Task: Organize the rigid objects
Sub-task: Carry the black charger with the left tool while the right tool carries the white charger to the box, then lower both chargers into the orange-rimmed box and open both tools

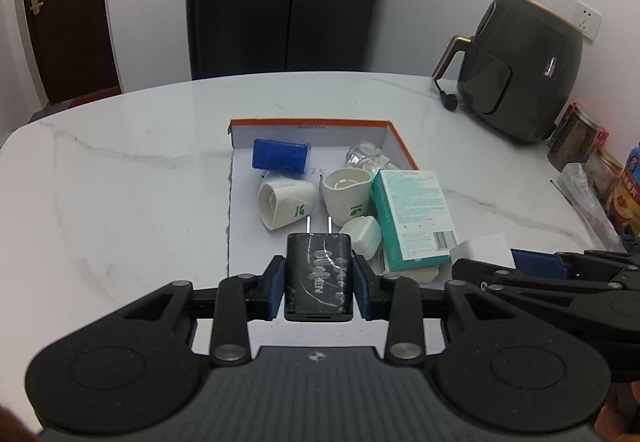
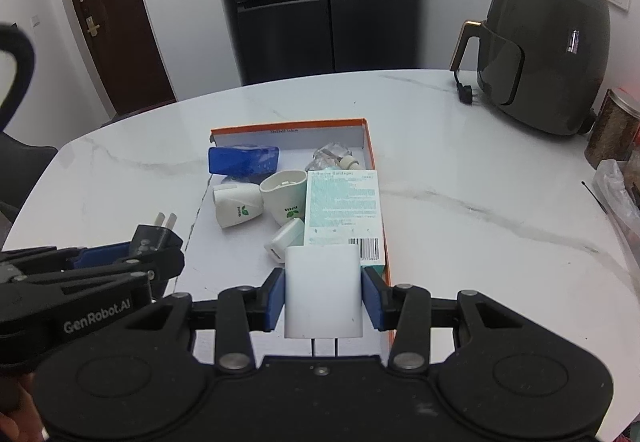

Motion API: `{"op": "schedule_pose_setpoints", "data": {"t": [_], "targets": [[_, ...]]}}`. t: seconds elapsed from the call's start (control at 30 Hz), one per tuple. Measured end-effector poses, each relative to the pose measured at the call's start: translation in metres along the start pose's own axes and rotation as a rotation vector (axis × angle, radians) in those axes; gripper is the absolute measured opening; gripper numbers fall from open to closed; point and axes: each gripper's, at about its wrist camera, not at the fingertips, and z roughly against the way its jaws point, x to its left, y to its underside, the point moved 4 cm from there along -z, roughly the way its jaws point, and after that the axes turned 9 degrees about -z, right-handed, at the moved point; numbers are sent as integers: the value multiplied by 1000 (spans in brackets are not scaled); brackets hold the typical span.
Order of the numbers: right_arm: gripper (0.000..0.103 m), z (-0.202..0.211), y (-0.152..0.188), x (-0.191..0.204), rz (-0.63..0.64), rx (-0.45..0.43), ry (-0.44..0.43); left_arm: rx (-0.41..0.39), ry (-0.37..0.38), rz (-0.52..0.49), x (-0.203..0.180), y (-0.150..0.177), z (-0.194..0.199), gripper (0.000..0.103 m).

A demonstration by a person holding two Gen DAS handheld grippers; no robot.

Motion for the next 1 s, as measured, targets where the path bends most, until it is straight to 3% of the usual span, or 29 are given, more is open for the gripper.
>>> {"op": "schedule_pose_setpoints", "data": {"t": [0.47, 0.77, 0.87, 1.0], "targets": [[51, -23, -2, -3, 31, 43, -7, 34, -13, 19, -4, 1, -15, 36], [50, -28, -5, -1, 57, 39, 6, 60, 17, 28, -8, 2, -25, 37], [50, -26, -7, -4, 47, 42, 2, 64, 14, 36, -8, 2, -23, 46], [51, -18, -10, -10, 38, 33, 9, 78, -13, 81, -3, 3, -13, 81]]}}
